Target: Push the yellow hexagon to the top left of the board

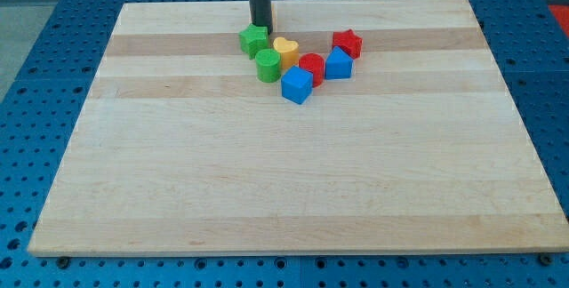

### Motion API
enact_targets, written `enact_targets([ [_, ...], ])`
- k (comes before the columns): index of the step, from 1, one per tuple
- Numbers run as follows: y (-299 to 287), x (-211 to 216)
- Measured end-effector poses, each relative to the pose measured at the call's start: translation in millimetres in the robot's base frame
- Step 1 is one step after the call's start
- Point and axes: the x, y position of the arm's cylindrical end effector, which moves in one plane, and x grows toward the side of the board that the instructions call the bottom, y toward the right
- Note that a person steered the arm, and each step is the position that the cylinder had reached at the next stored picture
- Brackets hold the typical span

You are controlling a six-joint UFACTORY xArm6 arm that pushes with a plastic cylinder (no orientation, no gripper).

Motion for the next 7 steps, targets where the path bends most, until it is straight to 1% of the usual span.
enact_targets([
  [1, 20.4, 1.6],
  [2, 64.7, 4.2],
  [4, 50.2, -34.3],
  [5, 43.4, -44.2],
  [7, 10.3, -41.4],
])
